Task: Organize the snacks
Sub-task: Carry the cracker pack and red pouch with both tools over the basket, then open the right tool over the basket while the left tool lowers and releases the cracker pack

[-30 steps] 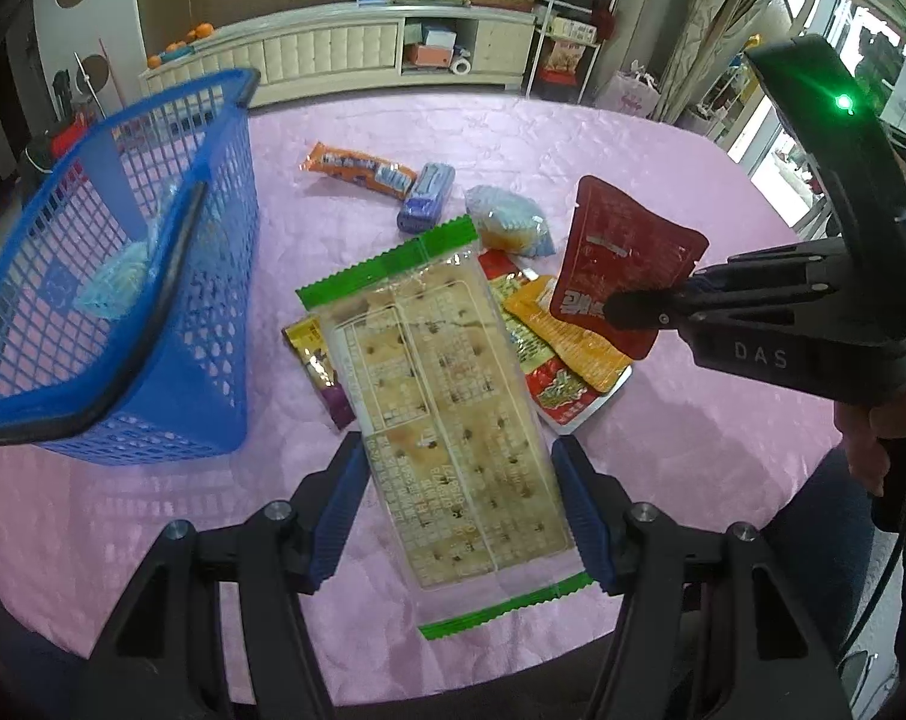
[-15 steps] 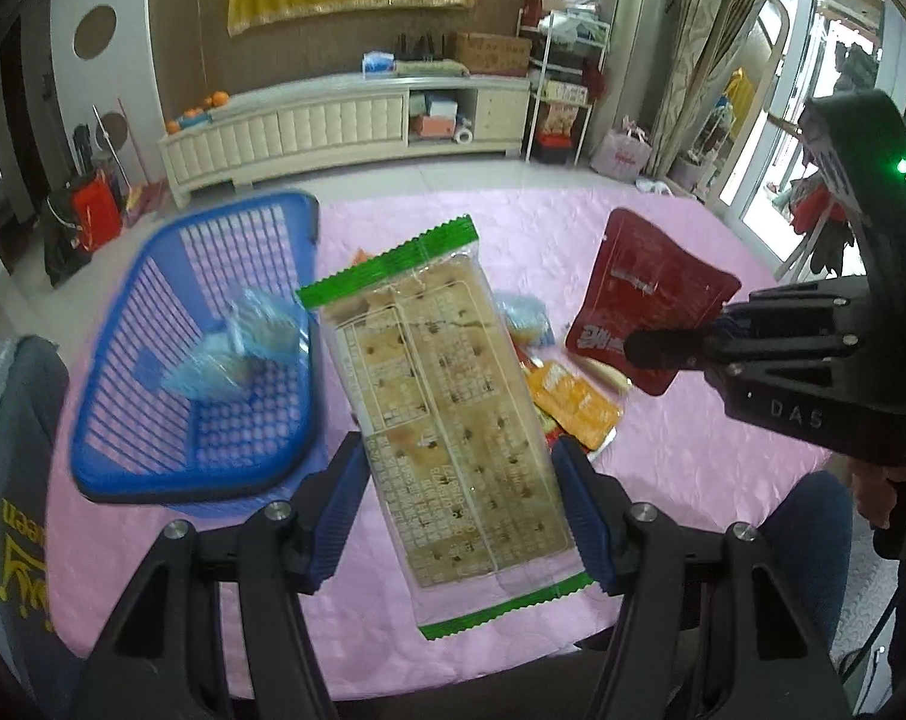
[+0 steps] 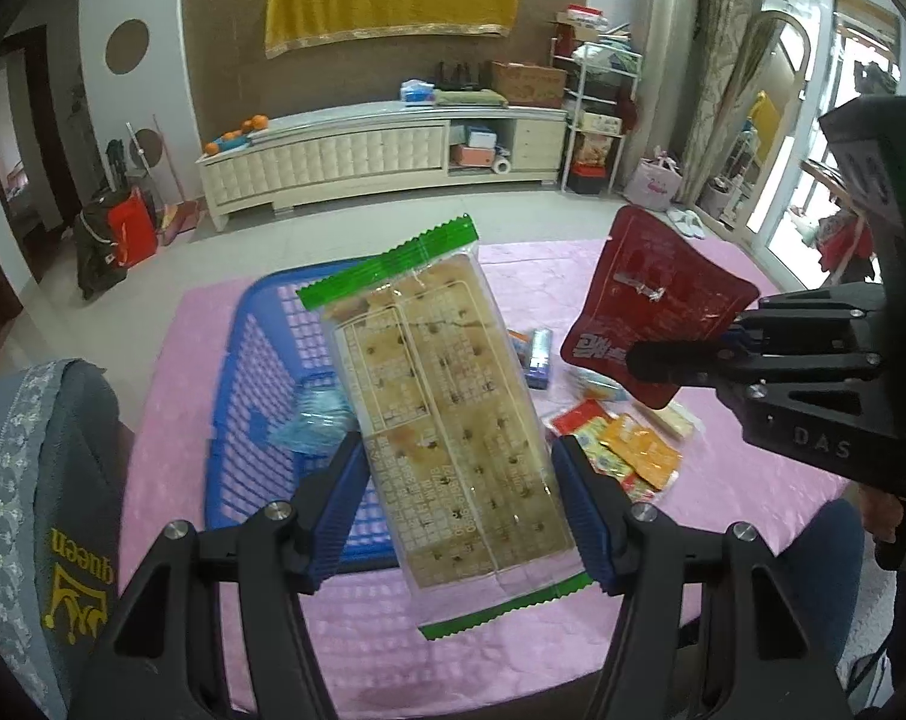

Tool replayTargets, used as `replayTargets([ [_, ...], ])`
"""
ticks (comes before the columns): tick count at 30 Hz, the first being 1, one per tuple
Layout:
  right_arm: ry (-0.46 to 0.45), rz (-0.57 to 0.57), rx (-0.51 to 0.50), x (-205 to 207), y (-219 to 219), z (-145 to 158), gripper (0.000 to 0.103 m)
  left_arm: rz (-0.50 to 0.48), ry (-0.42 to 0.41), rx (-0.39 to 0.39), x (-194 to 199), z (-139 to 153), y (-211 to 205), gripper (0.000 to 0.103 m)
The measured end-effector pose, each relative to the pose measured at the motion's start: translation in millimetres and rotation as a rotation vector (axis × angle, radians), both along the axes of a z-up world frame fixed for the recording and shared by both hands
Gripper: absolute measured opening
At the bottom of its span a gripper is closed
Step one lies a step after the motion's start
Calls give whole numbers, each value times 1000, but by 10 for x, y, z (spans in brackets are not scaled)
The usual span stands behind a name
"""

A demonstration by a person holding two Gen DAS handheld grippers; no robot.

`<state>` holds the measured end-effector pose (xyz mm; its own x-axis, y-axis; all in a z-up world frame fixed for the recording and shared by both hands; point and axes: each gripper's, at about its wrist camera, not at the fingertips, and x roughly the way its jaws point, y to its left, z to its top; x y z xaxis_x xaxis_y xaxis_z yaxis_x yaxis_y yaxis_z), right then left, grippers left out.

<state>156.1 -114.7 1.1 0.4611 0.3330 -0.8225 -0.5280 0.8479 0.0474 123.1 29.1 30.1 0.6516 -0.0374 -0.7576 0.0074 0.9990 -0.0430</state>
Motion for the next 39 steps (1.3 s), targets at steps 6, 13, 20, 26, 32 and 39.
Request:
replayTargets([
  [6, 6, 20, 9, 202, 307, -2, 11, 36, 20, 22, 147, 2, 291, 60],
  [13, 50, 34, 0, 455, 612, -168, 11, 60, 37, 25, 394, -74, 588, 60],
  [20, 88, 7, -50, 799, 798, -459, 11, 60, 59, 30, 657, -214, 822, 60],
  [26, 76, 11, -128, 1076, 950, -652, 12, 67, 81, 24, 798, -352, 943, 60],
  [32, 22, -9, -218, 1235, 1059, -825, 56, 77, 110, 0, 859, -483, 993, 60],
  [39, 40, -49, -147, 1157, 922, -844, 83, 71, 129, -16, 836, -534, 997, 60],
])
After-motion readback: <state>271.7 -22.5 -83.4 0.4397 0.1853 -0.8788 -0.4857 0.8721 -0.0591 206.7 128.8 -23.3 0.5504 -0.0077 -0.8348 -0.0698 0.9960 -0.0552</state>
